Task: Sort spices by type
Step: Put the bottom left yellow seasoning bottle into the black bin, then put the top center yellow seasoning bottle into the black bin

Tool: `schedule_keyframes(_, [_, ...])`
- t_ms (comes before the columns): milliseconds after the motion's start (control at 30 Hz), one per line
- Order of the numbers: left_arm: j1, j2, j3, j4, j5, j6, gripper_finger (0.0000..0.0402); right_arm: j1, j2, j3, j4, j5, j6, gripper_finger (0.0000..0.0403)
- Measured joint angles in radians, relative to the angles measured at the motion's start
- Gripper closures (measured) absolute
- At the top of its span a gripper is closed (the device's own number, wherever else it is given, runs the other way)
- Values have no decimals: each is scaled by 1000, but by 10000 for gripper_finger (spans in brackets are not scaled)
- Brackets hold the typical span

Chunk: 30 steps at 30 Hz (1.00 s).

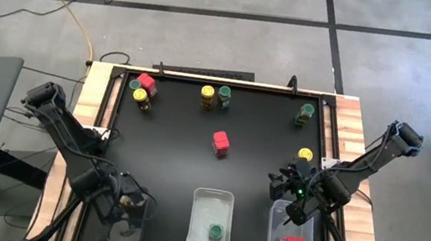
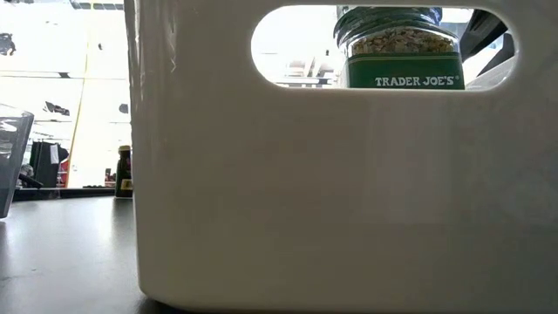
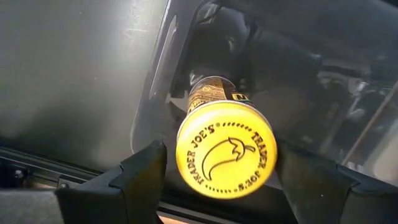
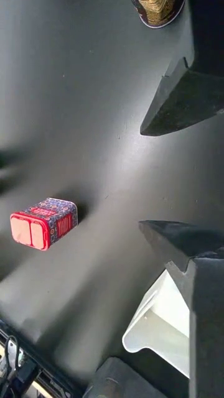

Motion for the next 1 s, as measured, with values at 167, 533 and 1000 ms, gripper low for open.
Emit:
schedule_keyframes(167, [0,-47,0,-3,0,-7,122,0,0,0,0,0,0,143])
schedule_keyframes(533, [0,-151,0,14,-30,3,122,0,0,0,0,0,0,143])
schedule_keyframes(1000, [214,-164,0,53,-284,-28,122,-18,7,0,-8,0,0,143])
